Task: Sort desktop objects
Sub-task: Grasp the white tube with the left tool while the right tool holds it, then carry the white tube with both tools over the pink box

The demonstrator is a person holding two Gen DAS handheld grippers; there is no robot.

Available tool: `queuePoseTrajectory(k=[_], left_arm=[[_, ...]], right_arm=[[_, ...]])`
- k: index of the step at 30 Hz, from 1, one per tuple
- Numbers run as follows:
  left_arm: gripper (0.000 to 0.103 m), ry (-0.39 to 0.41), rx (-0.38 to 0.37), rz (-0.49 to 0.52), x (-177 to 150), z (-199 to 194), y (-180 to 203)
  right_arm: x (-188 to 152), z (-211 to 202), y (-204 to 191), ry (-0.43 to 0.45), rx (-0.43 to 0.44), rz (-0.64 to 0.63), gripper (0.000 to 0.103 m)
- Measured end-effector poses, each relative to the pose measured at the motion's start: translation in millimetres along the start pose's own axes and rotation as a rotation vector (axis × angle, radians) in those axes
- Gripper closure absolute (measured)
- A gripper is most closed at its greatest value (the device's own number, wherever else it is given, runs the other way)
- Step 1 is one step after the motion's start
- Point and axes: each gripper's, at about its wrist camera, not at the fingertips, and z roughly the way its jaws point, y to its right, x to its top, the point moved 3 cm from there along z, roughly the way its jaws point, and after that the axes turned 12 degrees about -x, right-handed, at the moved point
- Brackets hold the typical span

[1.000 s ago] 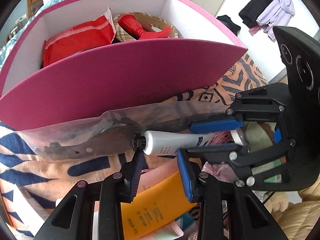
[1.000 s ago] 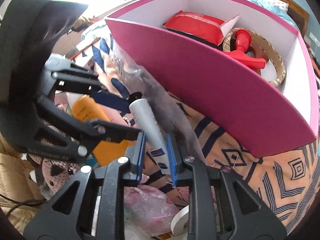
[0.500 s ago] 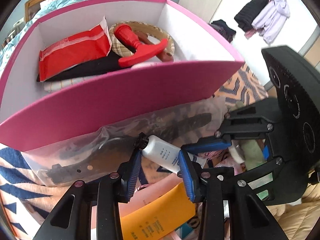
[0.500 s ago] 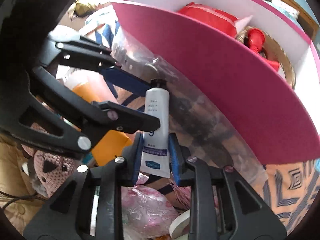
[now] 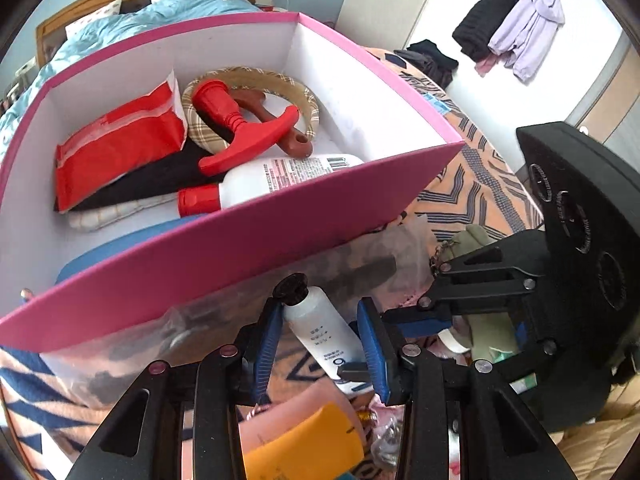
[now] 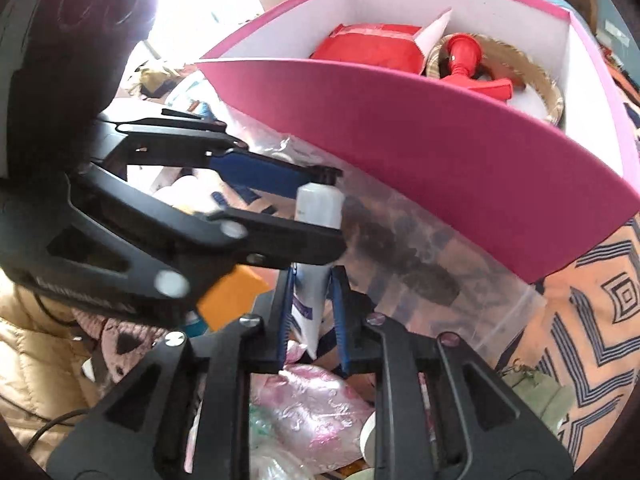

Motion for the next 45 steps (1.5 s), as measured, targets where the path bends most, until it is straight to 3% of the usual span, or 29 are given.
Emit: queuePoseTrajectory(k=[5,8,18,28,39,45], left_arm=[[0.059,0.029,-0.067,-0.009,-5.6,-9.4,-2.3],[0.058,0.025,-0.046,-0.025,-12.1,-7.9,-10.6],[0.058,-0.003,-0.12,-0.071,-27.3,-1.9,-19.2],[0.058,-0.015,-0.154,0.012,-27.8,-3.1,12.1],[0.06,0.015,-0.141,0.035,-15.7,-5.9,28.9],[0.068,0.034,-0.069,0.051,-10.5,-12.1,37.2]], right_arm=[[-2.4,0.0,9.0,0.029,0.02,0.045,0.083],[-5.0,-3.3,18.6,0.05,0.022,0.088,0.083],[-15.8,-11.6,30.8,0.074,0.089,0.167,0.084],[-10.0,-25.6,39.5,0.14,0.163,0.26,0.084],[-18.9,-53.8,40.7,0.199,0.198,0.311,0.084],[-19.5,-66.7,36.6,0.231,0.195,0.305,0.084]])
